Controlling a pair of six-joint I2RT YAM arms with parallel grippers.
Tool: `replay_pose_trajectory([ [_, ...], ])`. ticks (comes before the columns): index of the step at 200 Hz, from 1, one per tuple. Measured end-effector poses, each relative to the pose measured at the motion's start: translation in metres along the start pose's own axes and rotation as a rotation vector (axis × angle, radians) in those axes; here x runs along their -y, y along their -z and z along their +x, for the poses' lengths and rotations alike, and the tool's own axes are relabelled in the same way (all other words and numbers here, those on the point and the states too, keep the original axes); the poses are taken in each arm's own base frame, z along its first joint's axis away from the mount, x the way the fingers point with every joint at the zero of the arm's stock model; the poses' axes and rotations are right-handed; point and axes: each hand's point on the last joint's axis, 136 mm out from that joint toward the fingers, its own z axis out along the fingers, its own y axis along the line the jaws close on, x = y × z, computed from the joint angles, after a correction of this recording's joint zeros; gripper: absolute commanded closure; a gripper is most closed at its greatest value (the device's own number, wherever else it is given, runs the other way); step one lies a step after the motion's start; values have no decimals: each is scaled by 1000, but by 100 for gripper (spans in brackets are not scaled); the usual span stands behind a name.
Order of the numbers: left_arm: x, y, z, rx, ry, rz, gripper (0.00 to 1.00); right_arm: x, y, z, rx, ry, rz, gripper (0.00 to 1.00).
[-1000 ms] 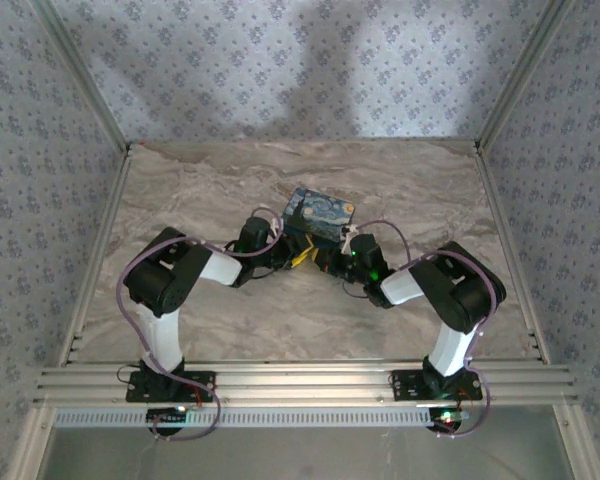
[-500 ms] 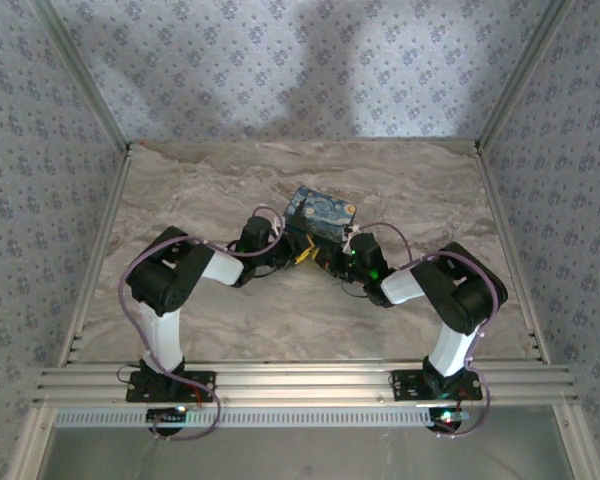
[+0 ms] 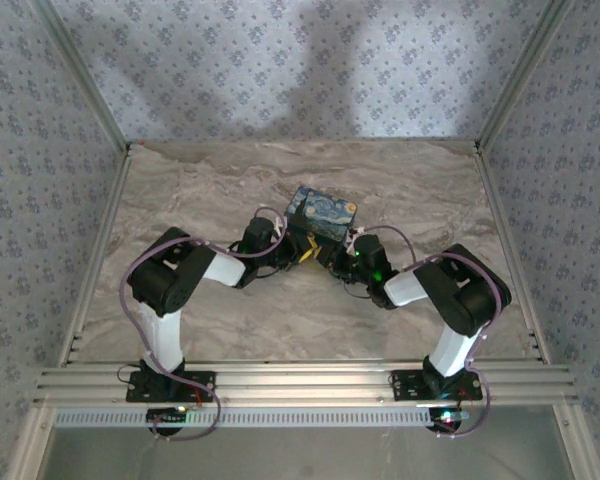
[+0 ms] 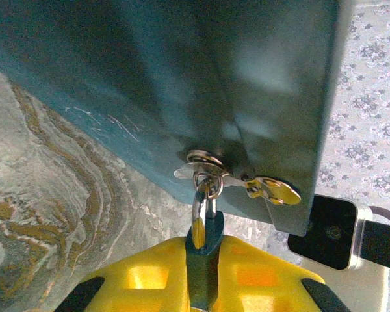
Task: Unlock a padlock with a key
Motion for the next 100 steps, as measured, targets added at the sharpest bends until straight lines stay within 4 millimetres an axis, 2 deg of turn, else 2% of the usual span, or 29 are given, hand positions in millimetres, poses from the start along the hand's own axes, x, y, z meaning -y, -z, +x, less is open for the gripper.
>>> replay_pose_trajectory([
  [55, 0, 0, 1, 3, 3, -4, 91, -14, 25, -14, 62, 81, -15, 56],
  [100, 2, 1, 2, 5, 27, -6, 92, -34, 57, -30, 139, 290, 23, 33],
])
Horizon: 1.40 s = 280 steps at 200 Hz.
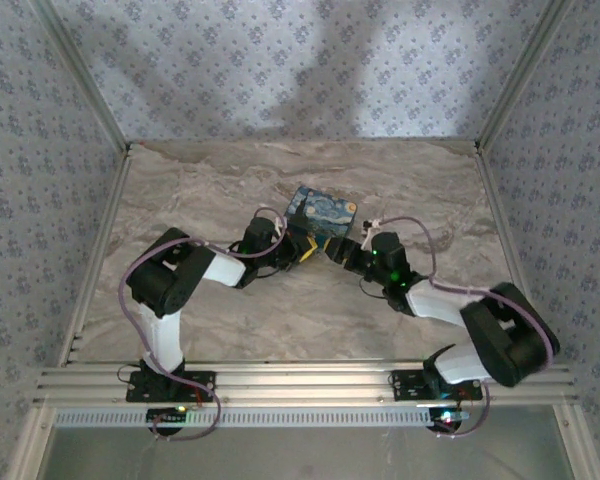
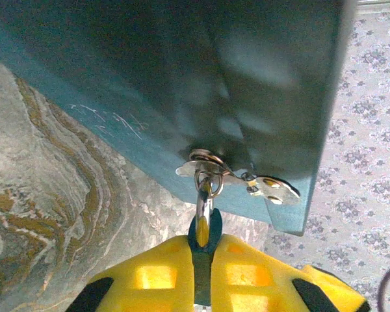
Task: Unlock a padlock with a key
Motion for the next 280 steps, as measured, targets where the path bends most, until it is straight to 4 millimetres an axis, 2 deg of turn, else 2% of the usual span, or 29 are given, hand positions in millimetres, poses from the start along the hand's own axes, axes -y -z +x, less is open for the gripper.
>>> replay_pose_trajectory([
  [37, 2, 0, 4, -5, 23, -4, 96, -15, 31, -23, 74, 269, 28, 16],
  [74, 5, 1, 4, -2, 57, -4, 99, -34, 50, -37, 130, 586, 32, 15],
  [97, 5, 1, 6, -6, 82, -6, 100, -49, 53, -31, 137, 832, 14, 15],
  [125, 7, 2, 9, -10, 114, -9, 100, -60, 50, -6, 88, 1172, -3, 13],
  [158, 10, 4, 12, -15, 151, -14, 100, -47, 43, 18, -12, 1489, 40, 12],
  [193, 19, 7, 14, -13, 187, -5, 100, -22, 29, 31, -114, 1689, 104, 12],
  [223, 22, 5, 18, -20, 213, -12, 100, -3, 18, 42, -180, 1768, 122, 13],
  [280, 18, 4, 22, -19, 247, -34, 100, 2, 2, 43, -164, 1787, 112, 18],
])
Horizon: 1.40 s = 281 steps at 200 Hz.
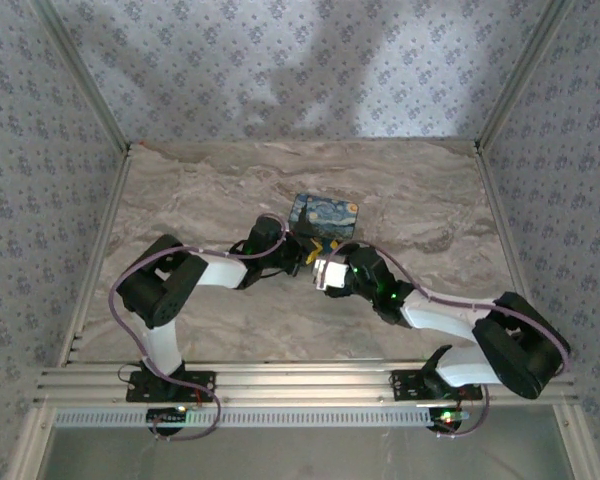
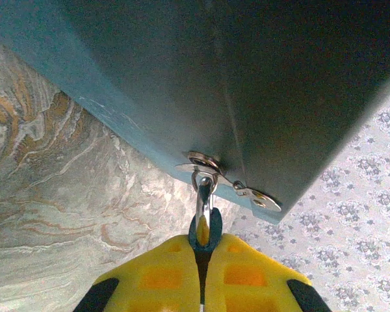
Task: Unlock a padlock with a key
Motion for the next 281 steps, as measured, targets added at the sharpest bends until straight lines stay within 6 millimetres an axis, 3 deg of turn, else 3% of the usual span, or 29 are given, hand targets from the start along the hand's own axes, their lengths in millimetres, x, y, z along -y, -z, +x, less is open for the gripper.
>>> replay_pose_trajectory([
  [155, 3, -1, 1, -2, 6, 3, 100, -5, -23, 11, -1, -57, -12, 60],
  [209, 3, -1, 2, -5, 6, 3, 100, -1, -29, 8, 7, -58, -1, 68],
  [281, 3, -1, 1, 0, 13, 1, 100, 6, -34, 11, -7, -73, 45, 90],
])
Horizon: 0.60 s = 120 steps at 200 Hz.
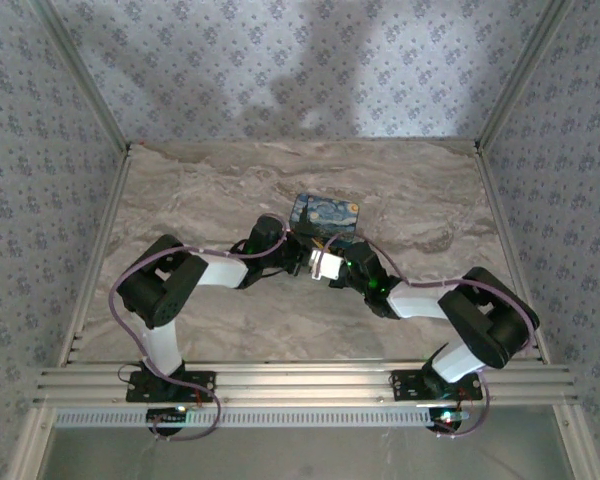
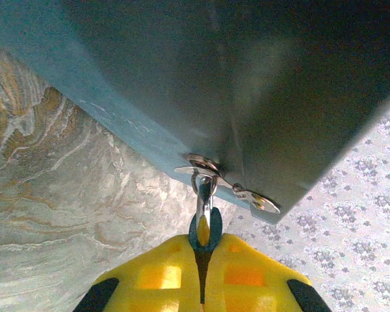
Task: Unlock a padlock with a key
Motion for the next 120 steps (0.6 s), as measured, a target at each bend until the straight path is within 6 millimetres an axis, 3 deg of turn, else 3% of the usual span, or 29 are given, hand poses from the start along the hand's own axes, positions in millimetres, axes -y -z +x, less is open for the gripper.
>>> replay_pose_trajectory([
  [39, 1, 0, -2, 10, 4, 2, 100, 3, -1, 0, -2, -14, 14, 100],
  [120, 1, 0, -3, 14, 10, 4, 100, 3, -1, -1, -3, -50, 24, 100],
])
